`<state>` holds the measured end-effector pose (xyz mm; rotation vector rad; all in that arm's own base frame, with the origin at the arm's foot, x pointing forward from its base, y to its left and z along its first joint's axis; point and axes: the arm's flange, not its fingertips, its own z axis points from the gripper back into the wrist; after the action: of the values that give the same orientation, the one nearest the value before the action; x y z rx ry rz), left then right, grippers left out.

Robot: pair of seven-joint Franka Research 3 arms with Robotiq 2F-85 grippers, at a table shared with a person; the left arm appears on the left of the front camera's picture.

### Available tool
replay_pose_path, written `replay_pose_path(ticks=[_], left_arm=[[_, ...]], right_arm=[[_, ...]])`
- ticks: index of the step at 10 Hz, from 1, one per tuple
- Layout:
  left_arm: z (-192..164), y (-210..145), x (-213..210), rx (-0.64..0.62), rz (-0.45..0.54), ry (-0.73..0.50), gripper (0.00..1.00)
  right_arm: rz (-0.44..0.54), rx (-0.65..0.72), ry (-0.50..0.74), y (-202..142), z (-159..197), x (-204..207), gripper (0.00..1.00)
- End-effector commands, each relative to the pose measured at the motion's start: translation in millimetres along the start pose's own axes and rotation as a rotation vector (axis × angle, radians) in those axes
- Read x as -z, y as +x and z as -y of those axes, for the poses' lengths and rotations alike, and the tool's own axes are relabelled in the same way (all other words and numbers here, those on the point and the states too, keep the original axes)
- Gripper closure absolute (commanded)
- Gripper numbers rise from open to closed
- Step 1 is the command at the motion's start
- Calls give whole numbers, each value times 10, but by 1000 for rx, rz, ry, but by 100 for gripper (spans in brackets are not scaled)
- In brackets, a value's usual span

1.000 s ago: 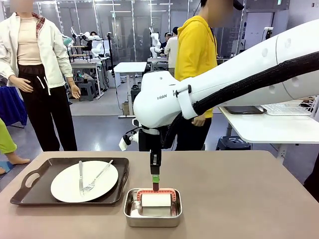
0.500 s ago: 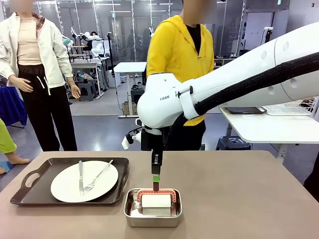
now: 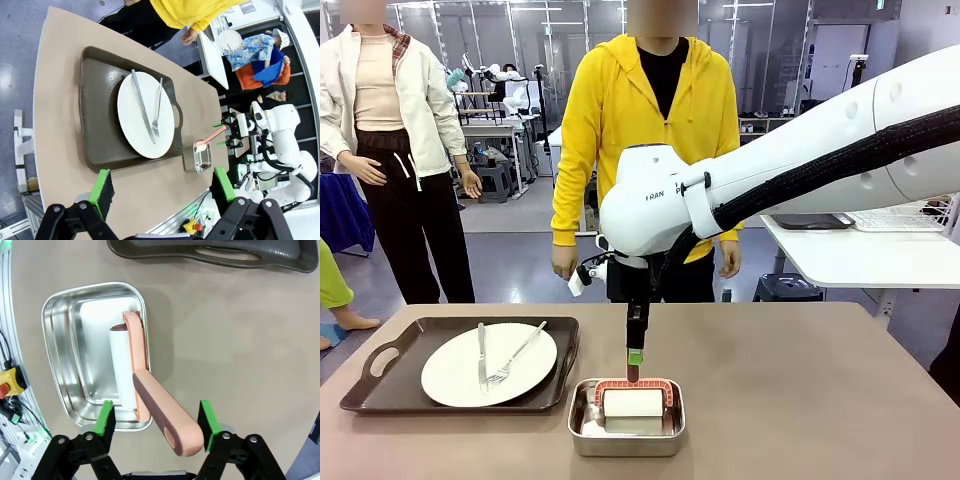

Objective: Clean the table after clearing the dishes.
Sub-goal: Place the Lint Roller back on top of the Airtight Container, then when the right (or left) Handle tray is removed, use the right hand (or left hand) to clean the right (or left) side of the table with the Lint Roller.

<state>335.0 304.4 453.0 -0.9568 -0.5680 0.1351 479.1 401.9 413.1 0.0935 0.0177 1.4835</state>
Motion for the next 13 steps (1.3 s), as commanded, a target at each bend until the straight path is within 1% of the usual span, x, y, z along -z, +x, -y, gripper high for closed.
replay_pose_path(ticks=[1, 2, 3, 4, 13], left_arm=[[-1, -20, -32, 5, -8, 5, 0], [-1, -20, -32, 5, -8, 5, 0], [-1, -20, -32, 5, -8, 5, 0], [-1, -20, -32, 5, -8, 5, 0], [-1, -20, -32, 5, -8, 5, 0]], right_arm=[[6, -23, -31, -52, -50, -29, 3], [20, -30, -45, -68, -38, -39, 0], [24, -56, -56, -96, -15, -37, 0], [8, -2, -11, 1, 9, -35, 0], [8, -2, -11, 1, 9, -35, 0]])
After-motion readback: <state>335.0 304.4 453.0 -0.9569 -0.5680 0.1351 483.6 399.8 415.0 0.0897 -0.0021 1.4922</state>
